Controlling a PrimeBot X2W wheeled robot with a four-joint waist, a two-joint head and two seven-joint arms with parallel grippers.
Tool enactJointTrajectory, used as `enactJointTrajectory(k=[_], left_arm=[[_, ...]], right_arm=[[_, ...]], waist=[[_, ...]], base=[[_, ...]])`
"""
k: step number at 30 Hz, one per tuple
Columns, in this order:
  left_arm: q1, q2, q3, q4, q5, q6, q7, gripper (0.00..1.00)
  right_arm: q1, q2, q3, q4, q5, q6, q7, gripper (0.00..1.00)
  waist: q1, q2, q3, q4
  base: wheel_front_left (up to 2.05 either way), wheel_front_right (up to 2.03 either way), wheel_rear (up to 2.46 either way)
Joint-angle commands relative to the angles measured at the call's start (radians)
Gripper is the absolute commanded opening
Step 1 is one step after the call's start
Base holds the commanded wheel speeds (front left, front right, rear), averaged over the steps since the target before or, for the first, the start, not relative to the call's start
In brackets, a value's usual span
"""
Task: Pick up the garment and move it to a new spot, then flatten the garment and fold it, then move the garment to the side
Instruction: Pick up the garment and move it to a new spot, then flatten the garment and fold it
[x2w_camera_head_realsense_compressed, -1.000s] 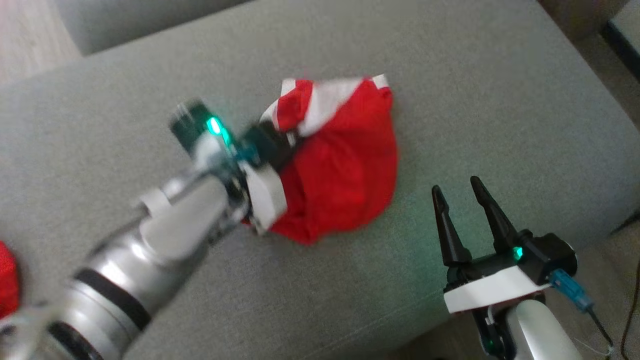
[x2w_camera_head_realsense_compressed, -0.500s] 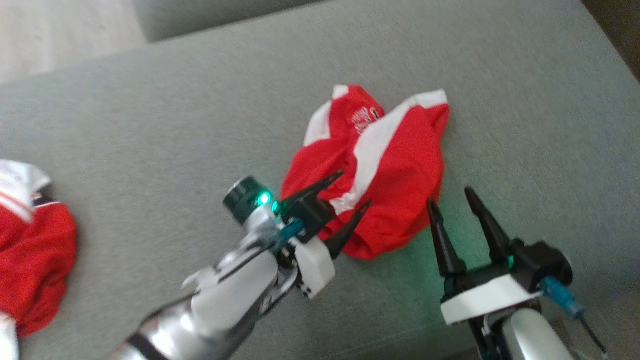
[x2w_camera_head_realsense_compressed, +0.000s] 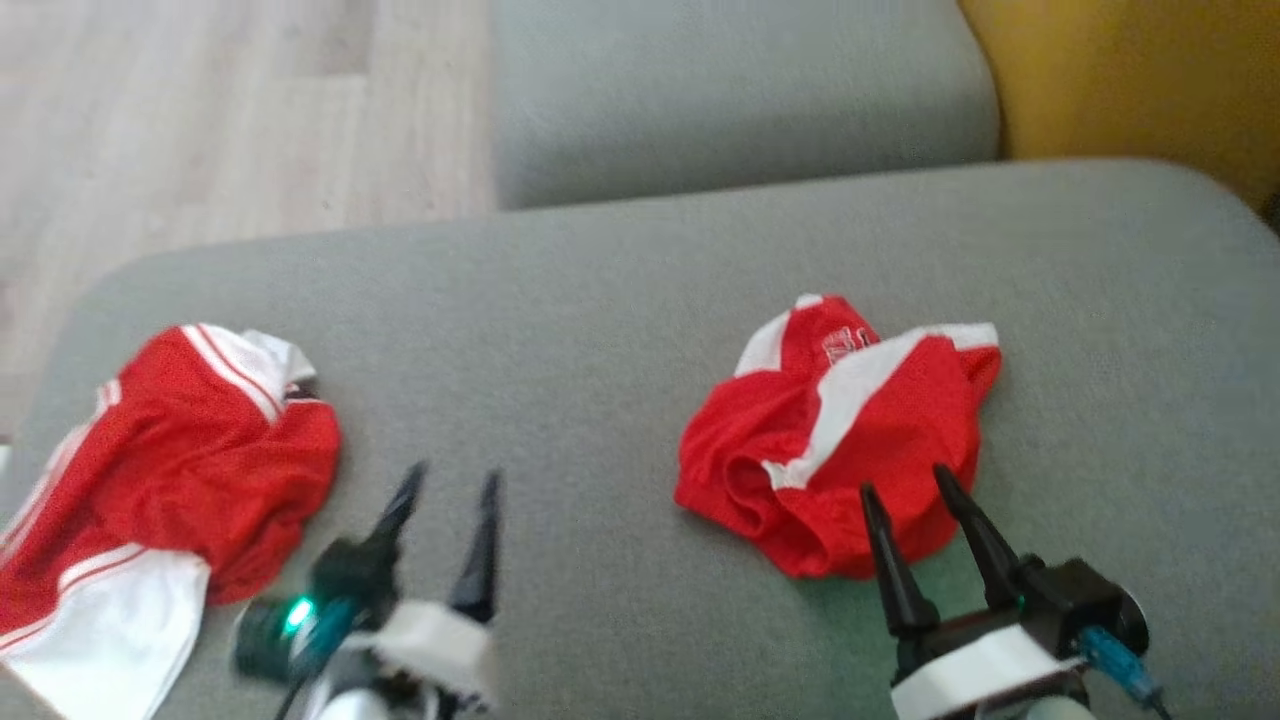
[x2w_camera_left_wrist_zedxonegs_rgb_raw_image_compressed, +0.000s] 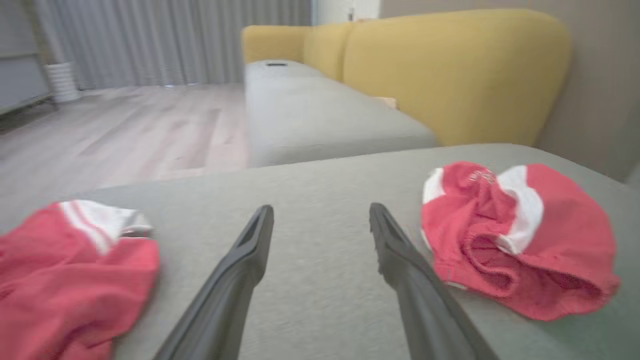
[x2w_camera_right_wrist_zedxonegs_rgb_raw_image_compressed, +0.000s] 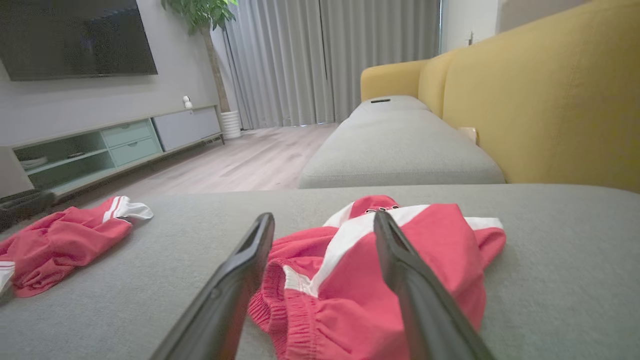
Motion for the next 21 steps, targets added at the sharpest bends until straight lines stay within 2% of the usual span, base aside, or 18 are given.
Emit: enactJointTrajectory(k=[1, 5, 10, 16, 21], left_arm=[[0.008, 0.001, 0.085, -0.055, 0.014, 0.016, -0.012, 1.0], [0.161, -0.036, 0.234, -0.149, 0.078, 0.035, -0.012, 1.0], [0.331, -0.113, 0.378, -0.249, 0.16, -0.029, -0.012, 1.0], [0.347, -0.146, 0.413, -0.226, 0.235, -0.097, -0.012, 1.0], [0.337, -0.159, 0.425, -0.208, 0.262, -0.116, -0.012, 1.0]], right_arm=[[-0.005, 0.001, 0.014, -0.037, -0.01, 0.008, -0.007, 1.0], [0.036, 0.001, -0.012, -0.038, -0.01, 0.008, -0.007, 1.0], [0.09, 0.002, -0.039, -0.034, -0.002, 0.008, -0.007, 1.0], [0.095, 0.002, -0.027, -0.033, -0.003, 0.008, -0.007, 1.0], [0.086, 0.002, -0.024, -0.032, -0.006, 0.008, -0.007, 1.0]], waist=[[0.0, -0.0001, -0.05, 0.04], [0.0, -0.0001, -0.074, 0.04], [0.0, -0.0001, -0.094, 0.027], [0.0, -0.0001, -0.094, 0.015], [0.0, -0.0001, -0.097, 0.006]], base=[[0.0, 0.0, 0.0], [0.0, 0.0, 0.0], [0.0, 0.0, 0.0], [0.0, 0.0, 0.0], [0.0, 0.0, 0.0]])
